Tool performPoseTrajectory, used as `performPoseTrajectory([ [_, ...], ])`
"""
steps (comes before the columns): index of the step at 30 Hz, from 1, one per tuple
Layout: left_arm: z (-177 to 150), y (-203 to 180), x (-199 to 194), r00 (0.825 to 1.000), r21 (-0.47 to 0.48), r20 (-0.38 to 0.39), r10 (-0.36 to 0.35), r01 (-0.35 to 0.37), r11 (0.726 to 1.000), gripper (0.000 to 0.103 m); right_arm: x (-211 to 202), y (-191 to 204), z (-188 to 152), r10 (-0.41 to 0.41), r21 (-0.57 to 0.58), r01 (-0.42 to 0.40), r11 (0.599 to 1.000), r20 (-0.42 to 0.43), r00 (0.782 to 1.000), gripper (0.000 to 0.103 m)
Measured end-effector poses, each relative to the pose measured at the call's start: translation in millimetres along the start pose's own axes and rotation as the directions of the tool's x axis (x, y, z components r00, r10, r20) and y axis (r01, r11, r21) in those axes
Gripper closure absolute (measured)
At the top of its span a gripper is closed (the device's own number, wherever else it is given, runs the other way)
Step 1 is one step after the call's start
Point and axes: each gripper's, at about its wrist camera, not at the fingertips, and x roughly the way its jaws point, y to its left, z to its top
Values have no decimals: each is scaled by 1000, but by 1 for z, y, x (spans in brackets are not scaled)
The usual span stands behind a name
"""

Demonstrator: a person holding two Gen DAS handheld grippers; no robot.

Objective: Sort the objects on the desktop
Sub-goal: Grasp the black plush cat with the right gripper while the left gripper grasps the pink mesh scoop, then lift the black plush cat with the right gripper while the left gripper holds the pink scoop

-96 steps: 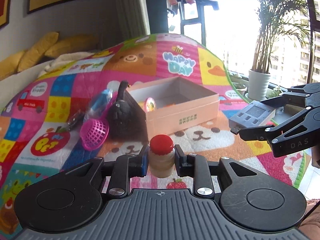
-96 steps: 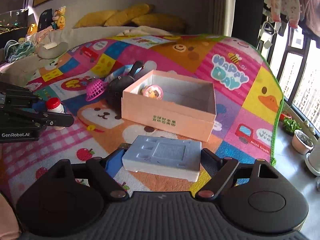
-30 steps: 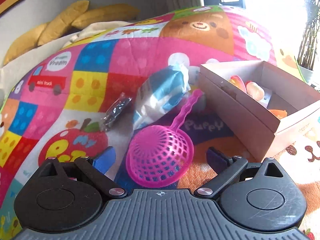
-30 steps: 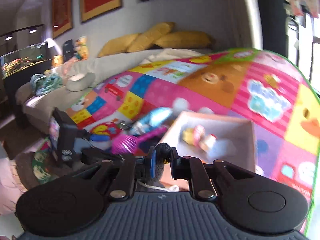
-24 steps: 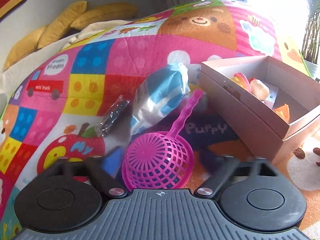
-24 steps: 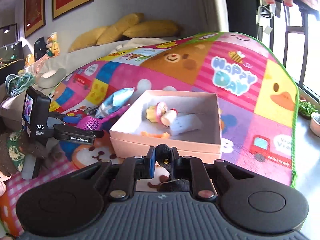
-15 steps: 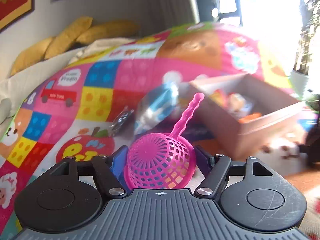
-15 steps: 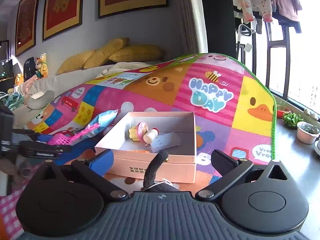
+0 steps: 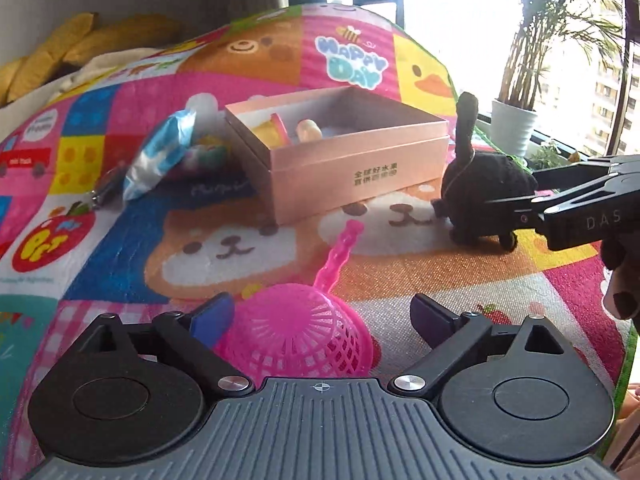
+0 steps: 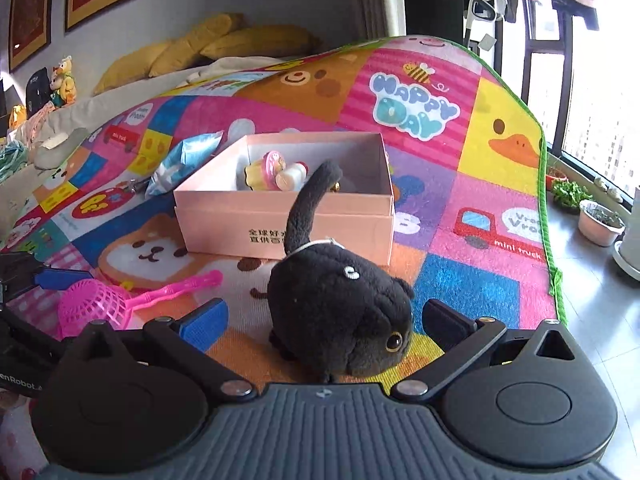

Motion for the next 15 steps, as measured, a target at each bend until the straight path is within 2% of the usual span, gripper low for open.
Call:
performPoseTrajectory([
  [6,-1,4,8,997,-50,-73,29,-33,998,0,19,-13,-16,34,139,-16,990,-128,991,0],
  [10,-2,3,9,995,-47,-86,48,-52,998,0,20,-14,-15,34,168,-13,986,-123,992,0],
  [15,-2,6,11,995,-69,-86,45,-51,996,0,24,-3,-14,-11,101,27,995,-156,988,0],
])
